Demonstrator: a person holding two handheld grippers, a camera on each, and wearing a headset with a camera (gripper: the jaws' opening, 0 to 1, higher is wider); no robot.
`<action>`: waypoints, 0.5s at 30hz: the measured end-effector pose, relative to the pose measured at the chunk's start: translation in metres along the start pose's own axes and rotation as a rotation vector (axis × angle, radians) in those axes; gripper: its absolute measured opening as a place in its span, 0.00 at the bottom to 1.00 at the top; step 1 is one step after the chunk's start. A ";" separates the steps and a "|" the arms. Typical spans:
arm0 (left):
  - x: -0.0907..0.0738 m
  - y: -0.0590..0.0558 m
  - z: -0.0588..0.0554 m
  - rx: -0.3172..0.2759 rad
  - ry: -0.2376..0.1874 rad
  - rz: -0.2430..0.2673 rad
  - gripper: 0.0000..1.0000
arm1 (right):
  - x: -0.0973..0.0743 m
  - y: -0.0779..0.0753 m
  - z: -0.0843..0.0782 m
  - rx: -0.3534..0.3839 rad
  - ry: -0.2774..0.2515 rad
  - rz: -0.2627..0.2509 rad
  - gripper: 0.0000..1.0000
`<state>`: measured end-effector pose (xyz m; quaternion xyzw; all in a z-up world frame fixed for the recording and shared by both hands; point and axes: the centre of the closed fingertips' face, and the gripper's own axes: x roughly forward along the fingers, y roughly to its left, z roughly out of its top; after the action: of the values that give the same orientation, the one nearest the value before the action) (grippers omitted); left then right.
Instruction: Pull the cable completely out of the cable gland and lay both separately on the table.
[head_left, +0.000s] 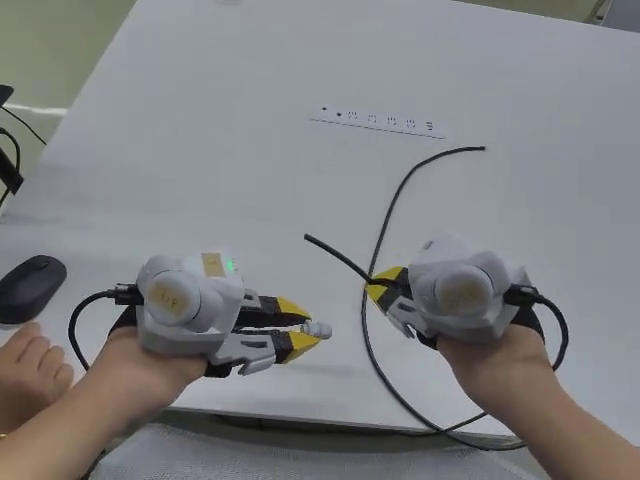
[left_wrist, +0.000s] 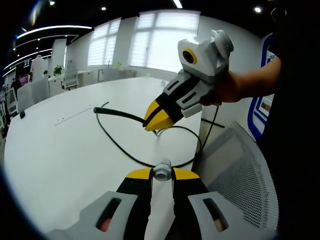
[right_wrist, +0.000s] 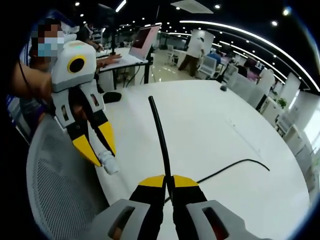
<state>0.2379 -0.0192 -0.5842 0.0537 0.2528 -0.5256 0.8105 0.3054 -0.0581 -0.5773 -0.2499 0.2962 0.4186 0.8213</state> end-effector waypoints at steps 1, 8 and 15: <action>0.001 0.001 -0.002 -0.001 0.002 0.001 0.15 | 0.005 0.002 0.002 -0.006 0.001 0.004 0.00; 0.002 0.002 -0.019 -0.007 0.009 -0.005 0.15 | 0.034 0.018 0.017 -0.065 0.019 0.052 0.00; 0.005 0.008 -0.034 -0.005 0.028 -0.010 0.15 | 0.065 0.045 0.037 -0.143 0.029 0.113 0.00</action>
<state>0.2348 -0.0080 -0.6176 0.0578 0.2655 -0.5284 0.8043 0.3088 0.0247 -0.6039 -0.2968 0.2911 0.4805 0.7722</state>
